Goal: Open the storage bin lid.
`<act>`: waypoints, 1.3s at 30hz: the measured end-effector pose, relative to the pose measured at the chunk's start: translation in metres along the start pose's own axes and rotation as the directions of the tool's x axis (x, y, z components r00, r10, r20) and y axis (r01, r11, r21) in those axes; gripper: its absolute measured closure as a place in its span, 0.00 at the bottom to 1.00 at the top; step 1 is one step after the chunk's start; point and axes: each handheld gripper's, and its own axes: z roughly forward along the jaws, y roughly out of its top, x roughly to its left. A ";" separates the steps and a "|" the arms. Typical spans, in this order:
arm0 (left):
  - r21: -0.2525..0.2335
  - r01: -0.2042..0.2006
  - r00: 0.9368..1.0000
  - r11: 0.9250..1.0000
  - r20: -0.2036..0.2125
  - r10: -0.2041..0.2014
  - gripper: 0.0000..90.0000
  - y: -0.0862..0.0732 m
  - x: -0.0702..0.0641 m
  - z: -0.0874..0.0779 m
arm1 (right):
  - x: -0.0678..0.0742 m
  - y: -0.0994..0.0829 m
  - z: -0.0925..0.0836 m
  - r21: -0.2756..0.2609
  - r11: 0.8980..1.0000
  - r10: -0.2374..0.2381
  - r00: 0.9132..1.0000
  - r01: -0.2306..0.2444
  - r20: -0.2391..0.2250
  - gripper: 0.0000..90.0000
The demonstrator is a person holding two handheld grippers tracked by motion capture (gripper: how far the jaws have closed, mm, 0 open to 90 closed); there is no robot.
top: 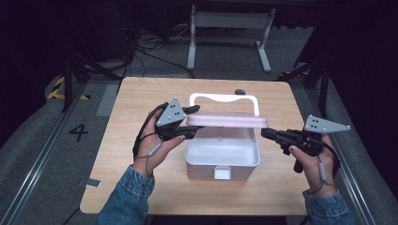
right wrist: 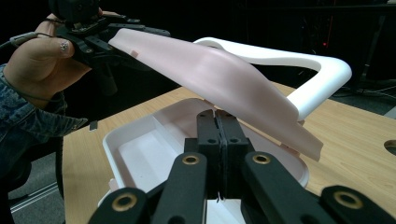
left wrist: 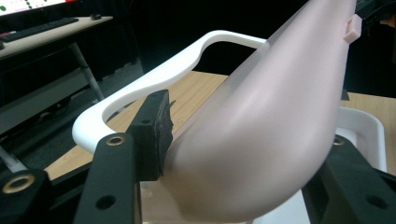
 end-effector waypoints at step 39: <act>0.005 0.115 0.993 0.993 -0.037 -0.114 0.69 0.023 0.056 0.027 | -0.036 -0.048 -0.008 0.192 0.981 -0.012 0.978 -0.029 0.206 0.72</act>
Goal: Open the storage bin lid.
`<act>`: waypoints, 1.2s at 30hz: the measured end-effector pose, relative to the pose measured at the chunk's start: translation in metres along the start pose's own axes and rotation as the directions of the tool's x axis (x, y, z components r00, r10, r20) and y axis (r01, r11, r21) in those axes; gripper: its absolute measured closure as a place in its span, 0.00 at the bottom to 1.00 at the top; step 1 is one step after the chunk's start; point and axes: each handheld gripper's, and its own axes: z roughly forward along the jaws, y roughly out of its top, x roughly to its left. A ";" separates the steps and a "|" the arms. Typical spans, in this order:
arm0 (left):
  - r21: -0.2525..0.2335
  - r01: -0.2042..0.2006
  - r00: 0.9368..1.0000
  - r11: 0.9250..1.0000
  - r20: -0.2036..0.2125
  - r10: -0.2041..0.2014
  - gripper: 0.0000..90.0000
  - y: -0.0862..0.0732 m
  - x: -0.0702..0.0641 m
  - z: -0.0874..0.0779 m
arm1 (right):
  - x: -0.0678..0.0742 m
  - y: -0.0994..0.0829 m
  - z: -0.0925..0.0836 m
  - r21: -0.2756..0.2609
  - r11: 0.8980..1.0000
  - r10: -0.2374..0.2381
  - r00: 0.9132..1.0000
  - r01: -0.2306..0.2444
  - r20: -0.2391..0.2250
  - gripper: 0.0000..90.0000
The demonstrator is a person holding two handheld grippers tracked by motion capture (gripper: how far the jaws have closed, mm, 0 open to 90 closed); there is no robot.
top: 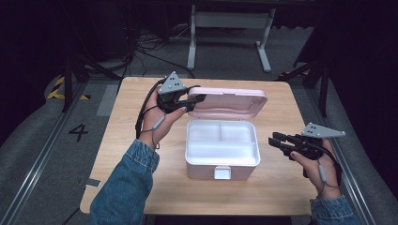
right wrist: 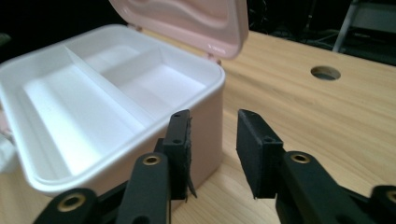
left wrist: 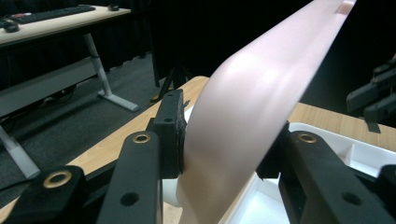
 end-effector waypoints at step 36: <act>0.045 0.045 0.997 0.998 -0.070 -0.042 0.50 -0.013 0.033 0.059 | -0.017 -0.021 0.012 0.053 0.998 0.028 0.999 -0.029 0.020 0.67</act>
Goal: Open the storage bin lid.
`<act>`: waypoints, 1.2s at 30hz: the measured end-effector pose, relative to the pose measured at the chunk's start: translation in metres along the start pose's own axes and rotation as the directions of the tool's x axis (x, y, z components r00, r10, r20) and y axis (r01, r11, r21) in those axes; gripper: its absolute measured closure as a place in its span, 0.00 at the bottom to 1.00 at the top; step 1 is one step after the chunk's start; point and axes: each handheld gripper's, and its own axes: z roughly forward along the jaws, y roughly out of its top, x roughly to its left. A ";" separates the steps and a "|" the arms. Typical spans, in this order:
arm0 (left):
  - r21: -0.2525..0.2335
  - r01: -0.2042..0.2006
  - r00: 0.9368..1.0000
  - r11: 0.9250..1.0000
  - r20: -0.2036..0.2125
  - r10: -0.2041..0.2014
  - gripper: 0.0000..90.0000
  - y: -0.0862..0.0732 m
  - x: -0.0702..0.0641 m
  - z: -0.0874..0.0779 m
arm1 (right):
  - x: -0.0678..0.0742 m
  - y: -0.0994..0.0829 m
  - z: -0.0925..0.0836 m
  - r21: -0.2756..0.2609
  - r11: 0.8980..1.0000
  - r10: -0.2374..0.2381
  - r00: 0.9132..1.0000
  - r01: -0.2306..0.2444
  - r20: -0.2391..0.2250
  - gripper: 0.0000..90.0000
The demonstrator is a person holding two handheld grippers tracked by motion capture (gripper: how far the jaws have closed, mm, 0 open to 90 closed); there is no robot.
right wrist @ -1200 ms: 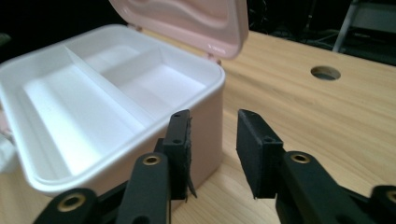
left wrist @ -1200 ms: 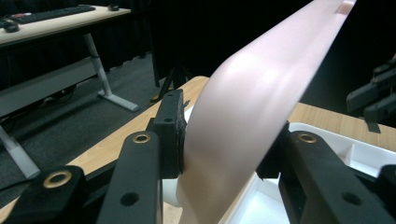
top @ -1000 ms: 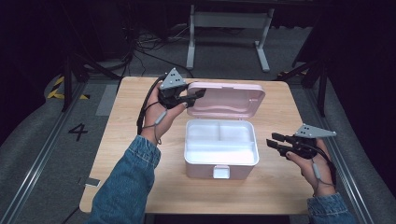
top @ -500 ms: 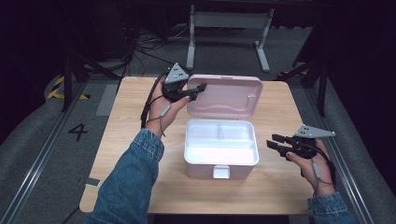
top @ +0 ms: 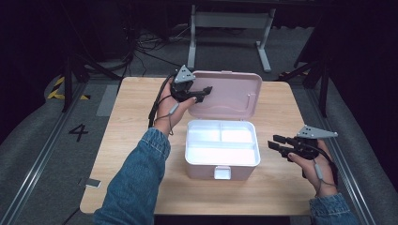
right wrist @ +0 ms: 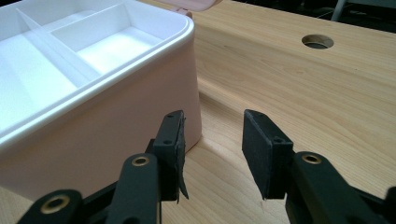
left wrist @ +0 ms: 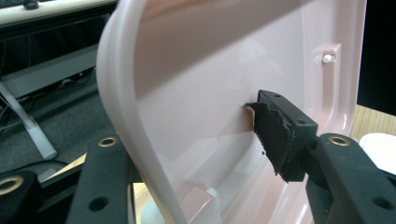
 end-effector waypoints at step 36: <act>0.119 0.153 0.986 0.981 0.055 -0.160 0.30 -0.038 0.020 0.040 | -0.003 -0.001 0.000 -0.013 0.999 0.034 0.998 -0.035 -0.048 0.66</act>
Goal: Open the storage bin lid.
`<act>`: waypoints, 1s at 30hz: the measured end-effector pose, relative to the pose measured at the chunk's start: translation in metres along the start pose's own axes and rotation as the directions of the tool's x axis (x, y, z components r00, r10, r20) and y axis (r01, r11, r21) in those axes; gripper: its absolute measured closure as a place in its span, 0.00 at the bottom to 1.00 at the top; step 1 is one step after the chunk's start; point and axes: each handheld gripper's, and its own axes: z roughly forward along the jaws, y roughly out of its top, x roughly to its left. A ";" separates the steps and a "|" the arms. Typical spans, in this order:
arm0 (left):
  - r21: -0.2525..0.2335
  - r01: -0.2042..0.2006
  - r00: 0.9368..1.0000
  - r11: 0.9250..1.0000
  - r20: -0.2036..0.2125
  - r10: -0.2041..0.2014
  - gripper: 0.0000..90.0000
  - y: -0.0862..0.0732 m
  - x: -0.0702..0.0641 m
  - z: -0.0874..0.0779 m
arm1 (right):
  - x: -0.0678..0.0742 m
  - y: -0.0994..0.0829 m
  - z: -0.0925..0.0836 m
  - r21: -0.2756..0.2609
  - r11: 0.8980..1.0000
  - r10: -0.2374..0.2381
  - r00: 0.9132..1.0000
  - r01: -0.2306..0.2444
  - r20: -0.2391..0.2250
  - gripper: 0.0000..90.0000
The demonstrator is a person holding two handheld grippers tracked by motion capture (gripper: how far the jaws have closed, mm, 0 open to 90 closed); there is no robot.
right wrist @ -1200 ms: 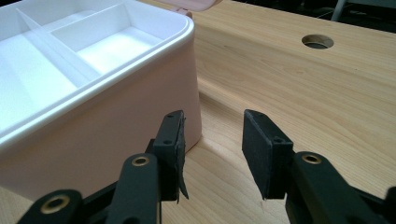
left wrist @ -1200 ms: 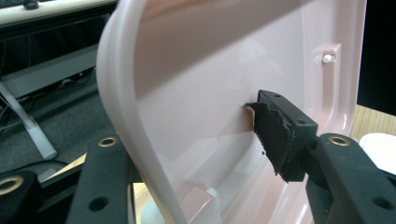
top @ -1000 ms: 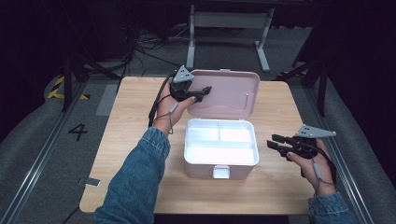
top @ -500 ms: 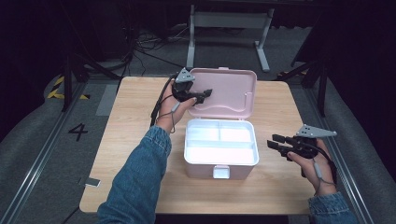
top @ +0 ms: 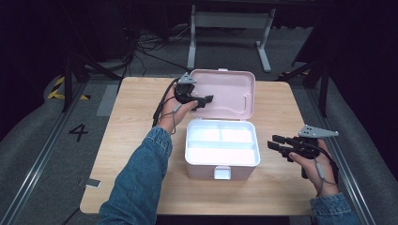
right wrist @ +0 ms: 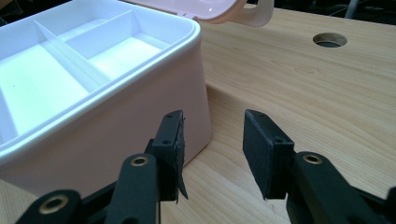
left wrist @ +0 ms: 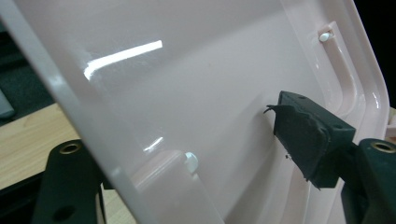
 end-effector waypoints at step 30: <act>0.152 0.167 0.986 0.974 -0.045 -0.162 0.23 -0.014 0.009 0.008 | -0.001 -0.001 0.002 0.004 1.000 0.004 1.000 -0.004 -0.010 0.66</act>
